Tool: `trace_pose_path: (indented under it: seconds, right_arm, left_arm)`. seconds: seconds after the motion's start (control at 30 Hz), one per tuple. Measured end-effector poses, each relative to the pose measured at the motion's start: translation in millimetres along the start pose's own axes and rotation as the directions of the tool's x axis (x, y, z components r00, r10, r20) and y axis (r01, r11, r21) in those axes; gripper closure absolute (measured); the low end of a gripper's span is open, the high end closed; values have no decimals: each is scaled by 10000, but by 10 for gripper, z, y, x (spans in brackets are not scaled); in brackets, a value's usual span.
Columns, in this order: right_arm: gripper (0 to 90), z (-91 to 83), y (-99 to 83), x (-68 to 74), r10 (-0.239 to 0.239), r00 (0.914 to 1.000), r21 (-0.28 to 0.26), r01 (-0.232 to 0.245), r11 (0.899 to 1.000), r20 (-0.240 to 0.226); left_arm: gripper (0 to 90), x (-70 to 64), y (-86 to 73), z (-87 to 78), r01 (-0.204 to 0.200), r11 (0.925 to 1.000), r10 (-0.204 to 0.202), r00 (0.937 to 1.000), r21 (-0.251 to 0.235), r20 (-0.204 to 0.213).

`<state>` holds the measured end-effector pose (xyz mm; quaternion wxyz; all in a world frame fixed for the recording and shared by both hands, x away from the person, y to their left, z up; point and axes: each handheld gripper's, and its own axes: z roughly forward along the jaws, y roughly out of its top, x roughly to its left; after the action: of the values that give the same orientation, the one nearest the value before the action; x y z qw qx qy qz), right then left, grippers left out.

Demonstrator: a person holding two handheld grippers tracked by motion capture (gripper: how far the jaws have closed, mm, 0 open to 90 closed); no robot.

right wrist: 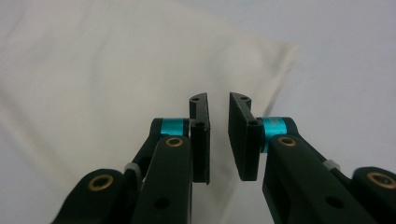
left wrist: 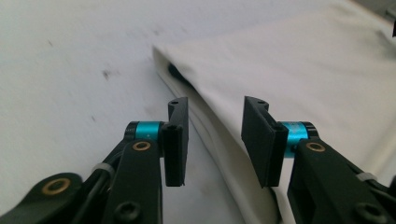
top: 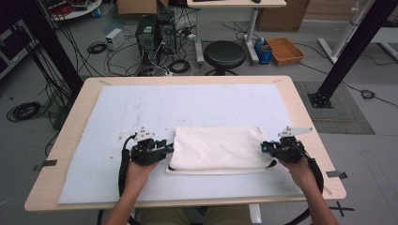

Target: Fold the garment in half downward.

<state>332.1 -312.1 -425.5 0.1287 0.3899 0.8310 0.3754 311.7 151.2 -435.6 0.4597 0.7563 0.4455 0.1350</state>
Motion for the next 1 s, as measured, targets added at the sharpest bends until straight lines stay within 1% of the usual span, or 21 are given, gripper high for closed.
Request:
trace_pose_path:
  seconds: [0.03, 0.1, 0.13, 0.17, 0.2, 0.27, 0.3, 0.33, 0.37, 0.4, 0.47, 0.5, 0.57, 0.63, 0.67, 0.7, 0.77, 0.8, 0.87, 0.97, 1.0]
  right_arm:
    - [790, 14, -26, 34, -162, 9999, 198, 162, 9997, -17]
    - [792, 70, -89, 89, -485, 9987, 770, 495, 9958, -154]
    - [807, 75, -112, 94, -568, 9983, 725, 578, 9957, -158]
    - [807, 65, -113, 81, -443, 9987, 778, 461, 9959, -246]
    - [807, 53, -119, 68, -431, 9987, 797, 450, 9958, -257]
    - [802, 24, -143, 59, -461, 9986, 857, 481, 9952, -245]
    - [783, 6, -152, 46, -535, 9983, 900, 554, 9944, -240]
    - [733, -21, -160, 32, -516, 9983, 911, 540, 9944, -279]
    - [666, -54, -163, 15, -463, 9985, 787, 486, 9957, -307]
    - [606, -92, -162, -4, -340, 9990, 555, 355, 9978, -275]
    - [449, -180, -141, -38, -139, 9999, -163, 139, 9998, -26]
    - [368, -220, -121, -49, -100, 9997, -582, 113, 9982, 225]
    - [283, -289, -72, -59, -26, 9981, -1208, 99, 9926, 610]
    - [240, -327, -26, -59, 11, 9973, -1440, 96, 9895, 737]
    - [210, -336, -1, -58, -75, 9968, -1478, 192, 9888, 795]
    - [208, -338, 23, -56, -113, 9964, -1409, 232, 9898, 842]
    - [208, -327, 81, -57, -310, 9955, -1217, 418, 9917, 894]
    - [208, -317, 106, -56, -313, 9953, -1164, 420, 9923, 920]
    - [208, -300, 156, -46, -298, 9941, -1142, 418, 9926, 1047]
    - [208, -271, 205, -21, -376, 9932, -1110, 499, 9926, 1106]
    - [208, -256, 206, -10, -364, 9938, -1110, 481, 9927, 1053]
  left_arm:
    - [617, -27, -54, -6, -82, 9999, 82, 9999, 143, 61]
    - [618, -50, -96, -3, -179, 9994, 175, 9998, 310, 116]
    - [626, -59, -97, 0, -285, 9987, 281, 9995, 418, 108]
    - [630, -75, -98, 7, -339, 9982, 336, 9994, 498, 71]
    - [630, -89, -101, 13, -422, 9974, 423, 9991, 588, -10]
    - [630, -118, -110, 26, -695, 9934, 712, 9974, 913, -149]
    - [629, -119, -110, 20, -891, 9896, 914, 9957, 1126, -156]
    - [629, -123, -106, 8, -951, 9887, 978, 9951, 1162, -177]
    - [626, -118, -93, -17, -1007, 9892, 1030, 9945, 1063, -163]
    - [621, -111, -69, -49, -942, 9921, 962, 9952, 831, -204]
    - [563, -73, -8, -139, -840, 9962, 846, 9961, 244, -237]
    - [523, -43, 17, -187, -796, 9968, 794, 9965, -74, -254]
    - [437, 26, 43, -283, -685, 9952, 673, 9975, -697, -205]
    - [382, 95, 52, -355, -669, 9916, 671, 9977, -1103, -15]
    - [338, 132, 58, -387, -583, 9905, 603, 9981, -1243, 122]
    - [301, 167, 66, -414, -522, 9895, 562, 9981, -1345, 263]
    - [263, 223, 83, -454, -498, 9871, 571, 9974, -1522, 437]
    - [253, 243, 88, -466, -511, 9862, 603, 9967, -1572, 544]
    - [253, 270, 95, -481, -474, 9843, 584, 9965, -1699, 602]
    - [253, 311, 94, -491, -302, 9835, 429, 9968, -1783, 675]
    - [253, 322, 90, -492, -265, 9838, 389, 9970, -1775, 670]
